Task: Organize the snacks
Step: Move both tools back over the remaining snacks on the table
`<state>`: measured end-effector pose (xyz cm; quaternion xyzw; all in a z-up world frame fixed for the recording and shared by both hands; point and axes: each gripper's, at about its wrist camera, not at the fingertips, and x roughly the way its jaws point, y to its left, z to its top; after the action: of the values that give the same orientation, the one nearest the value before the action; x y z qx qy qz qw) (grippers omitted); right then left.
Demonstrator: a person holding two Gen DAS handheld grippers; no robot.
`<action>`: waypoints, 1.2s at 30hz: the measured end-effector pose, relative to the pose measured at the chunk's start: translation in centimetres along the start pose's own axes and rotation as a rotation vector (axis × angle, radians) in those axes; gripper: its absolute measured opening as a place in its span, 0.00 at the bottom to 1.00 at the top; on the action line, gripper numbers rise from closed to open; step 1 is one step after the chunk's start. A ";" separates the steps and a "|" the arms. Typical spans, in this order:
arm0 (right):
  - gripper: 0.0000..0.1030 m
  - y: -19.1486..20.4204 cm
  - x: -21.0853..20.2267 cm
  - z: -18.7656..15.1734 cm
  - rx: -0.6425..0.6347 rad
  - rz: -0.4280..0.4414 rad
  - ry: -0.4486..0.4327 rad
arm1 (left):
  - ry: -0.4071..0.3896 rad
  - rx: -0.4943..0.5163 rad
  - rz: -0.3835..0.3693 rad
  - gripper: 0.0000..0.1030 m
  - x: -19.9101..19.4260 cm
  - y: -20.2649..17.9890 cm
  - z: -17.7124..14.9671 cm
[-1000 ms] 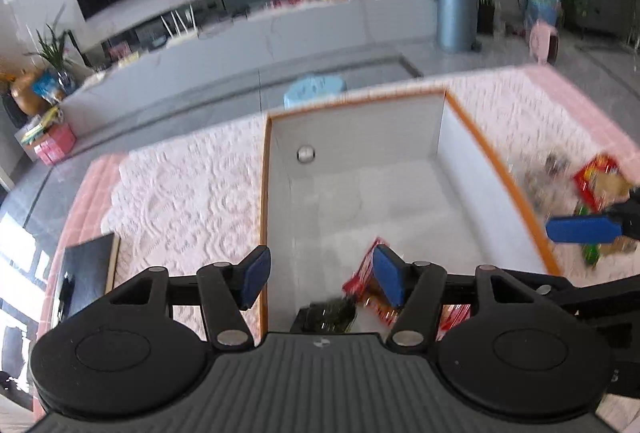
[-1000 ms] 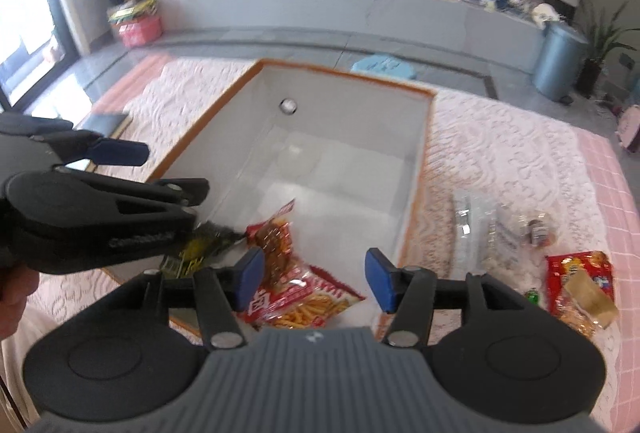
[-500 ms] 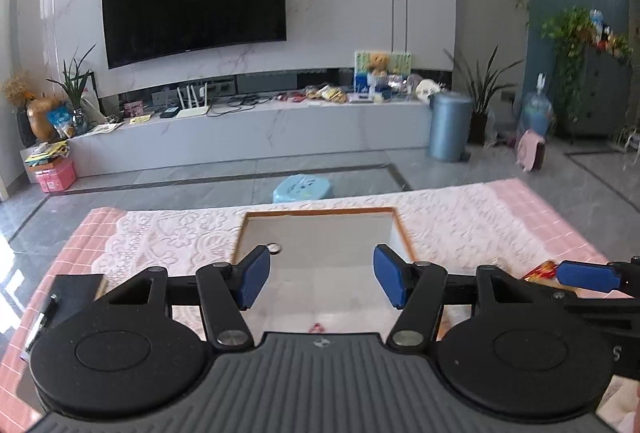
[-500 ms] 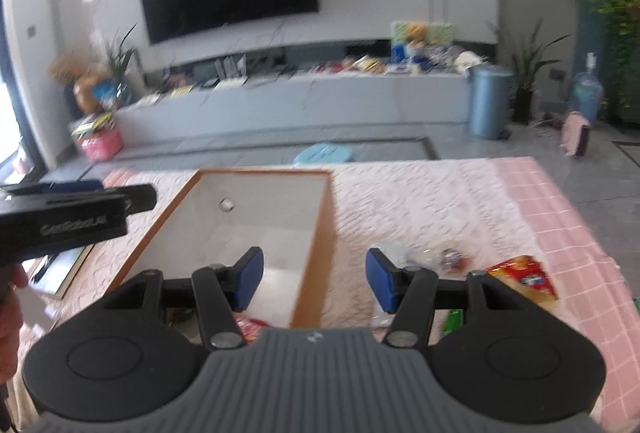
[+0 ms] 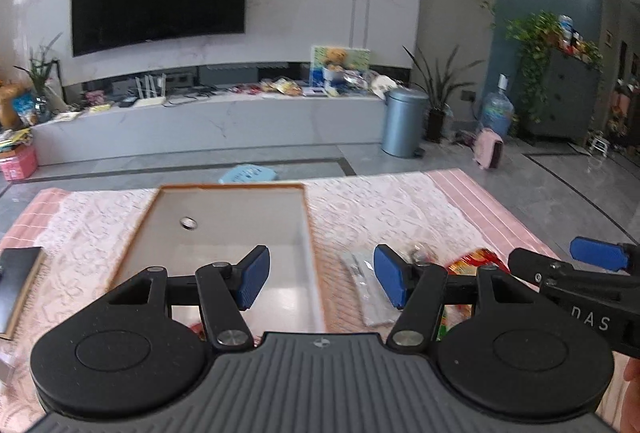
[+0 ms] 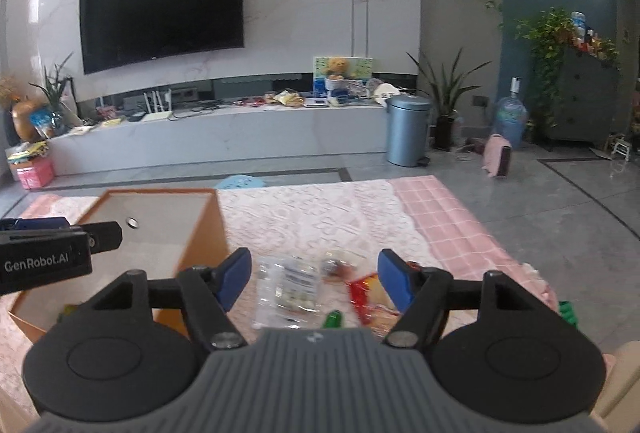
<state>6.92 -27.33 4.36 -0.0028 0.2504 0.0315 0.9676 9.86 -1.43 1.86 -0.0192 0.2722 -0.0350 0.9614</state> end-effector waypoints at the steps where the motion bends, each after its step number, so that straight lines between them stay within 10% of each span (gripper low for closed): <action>1: 0.66 -0.5 0.1 -0.2 0.000 -0.008 0.004 | 0.009 0.006 -0.006 0.69 0.3 -0.4 -0.2; 36: 0.67 -9.9 10.8 -7.1 0.198 -0.078 0.246 | 0.303 0.081 -0.136 0.69 11.5 -6.5 -4.8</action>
<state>13.54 -36.77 -7.20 0.0791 0.3686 -0.0318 0.9257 16.69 -8.91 -7.87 0.0067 0.4104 -0.1135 0.9048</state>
